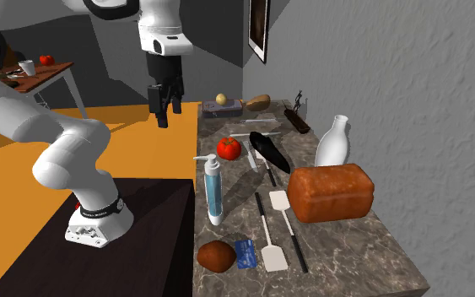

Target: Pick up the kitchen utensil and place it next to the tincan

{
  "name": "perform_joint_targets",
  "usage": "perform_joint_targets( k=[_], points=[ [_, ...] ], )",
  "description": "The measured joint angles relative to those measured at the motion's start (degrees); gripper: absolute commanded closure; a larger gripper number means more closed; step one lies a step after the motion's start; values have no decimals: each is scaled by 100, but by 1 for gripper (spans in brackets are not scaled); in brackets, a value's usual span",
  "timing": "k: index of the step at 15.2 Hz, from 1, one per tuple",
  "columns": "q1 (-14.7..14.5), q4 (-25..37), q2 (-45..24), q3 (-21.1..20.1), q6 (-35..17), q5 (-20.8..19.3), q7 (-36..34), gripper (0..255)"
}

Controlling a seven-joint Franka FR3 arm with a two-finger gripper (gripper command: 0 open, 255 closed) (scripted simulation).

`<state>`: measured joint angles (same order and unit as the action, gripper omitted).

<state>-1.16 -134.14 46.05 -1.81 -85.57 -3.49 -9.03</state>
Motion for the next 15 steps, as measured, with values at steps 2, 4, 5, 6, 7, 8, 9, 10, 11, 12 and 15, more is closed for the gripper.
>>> perform_joint_targets(
  k=[2, 4, 5, 6, 7, 8, 9, 10, 11, 12, 15],
  points=[
    [14, -55, -11, -49, -59, 56, -119, 0],
    [64, -177, -96, -218, -248, 245, -540, 0],
    [83, -281, -166, -338, -411, 368, -803, 0],
    [119, -366, -244, -422, -573, 467, -1040, 0],
    [162, -385, -355, -495, -704, 554, -1264, 0],
    [194, -410, -496, -600, -870, 657, -1514, 0],
    [213, -489, -563, -709, -1023, 770, -1775, 0],
    [245, -503, -709, -814, -1190, 869, -2029, 0],
    [268, -599, -793, -916, -1379, 971, -2277, 0],
    [304, -580, -983, -1025, -1566, 1059, -2529, 0],
    [408, -571, -1430, -1303, -2054, 1290, -3247, 0]
  ],
)
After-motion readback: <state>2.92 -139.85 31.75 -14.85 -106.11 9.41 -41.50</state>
